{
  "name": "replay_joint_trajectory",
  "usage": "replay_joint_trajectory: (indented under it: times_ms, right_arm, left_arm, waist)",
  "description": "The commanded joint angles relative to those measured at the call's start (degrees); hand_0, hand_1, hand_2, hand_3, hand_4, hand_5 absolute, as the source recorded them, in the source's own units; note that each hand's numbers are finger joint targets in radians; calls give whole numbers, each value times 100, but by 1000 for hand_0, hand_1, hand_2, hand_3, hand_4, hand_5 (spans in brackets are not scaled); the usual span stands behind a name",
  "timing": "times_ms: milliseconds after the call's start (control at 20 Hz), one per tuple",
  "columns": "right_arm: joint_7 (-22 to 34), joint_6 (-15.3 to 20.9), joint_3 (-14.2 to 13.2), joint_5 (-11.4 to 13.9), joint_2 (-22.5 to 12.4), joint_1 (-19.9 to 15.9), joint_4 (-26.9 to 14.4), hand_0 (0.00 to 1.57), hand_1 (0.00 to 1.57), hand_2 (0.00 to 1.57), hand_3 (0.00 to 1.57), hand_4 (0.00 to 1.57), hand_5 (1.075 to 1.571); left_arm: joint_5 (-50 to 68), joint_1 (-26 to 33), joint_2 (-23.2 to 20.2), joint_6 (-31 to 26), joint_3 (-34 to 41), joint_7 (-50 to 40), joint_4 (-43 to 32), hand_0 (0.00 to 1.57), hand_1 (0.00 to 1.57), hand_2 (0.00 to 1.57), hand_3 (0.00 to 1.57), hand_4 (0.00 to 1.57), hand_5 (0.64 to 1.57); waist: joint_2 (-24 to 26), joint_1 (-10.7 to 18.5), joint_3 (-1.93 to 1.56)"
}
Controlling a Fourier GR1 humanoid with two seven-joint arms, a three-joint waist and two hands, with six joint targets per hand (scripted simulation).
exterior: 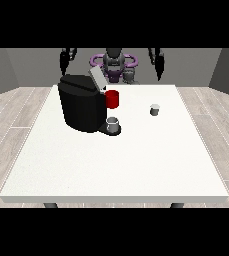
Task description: Insert the coffee pod into the coffee machine and close the lid
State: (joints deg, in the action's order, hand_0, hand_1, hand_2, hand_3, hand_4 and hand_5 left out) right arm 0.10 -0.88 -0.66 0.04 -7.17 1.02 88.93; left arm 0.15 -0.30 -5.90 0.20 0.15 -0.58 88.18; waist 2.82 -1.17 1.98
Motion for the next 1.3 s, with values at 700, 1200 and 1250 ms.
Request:
replay_joint_trajectory:
  times_ms: [700,1200,1250]
  right_arm:
    - [-494,1018,-5,124,705,-498,62,0,0,0,0,217,1571]
    - [-476,559,94,-78,653,-618,458,0,0,0,0,118,1571]
    - [-412,688,216,-33,714,-516,505,0,0,0,0,233,1571]
  left_arm:
    - [-82,-1149,-1318,-964,722,508,-950,0,0,0,0,0,1571]
    - [-457,-2155,-1623,-862,1079,952,-2877,0,0,0,0,0,1571]
    - [-370,-2146,-1717,-975,1188,833,-3091,0,0,0,0,0,1571]
  waist:
    - [-594,-269,-198]
    - [-1232,-919,-195]
    - [-1141,-832,-196]
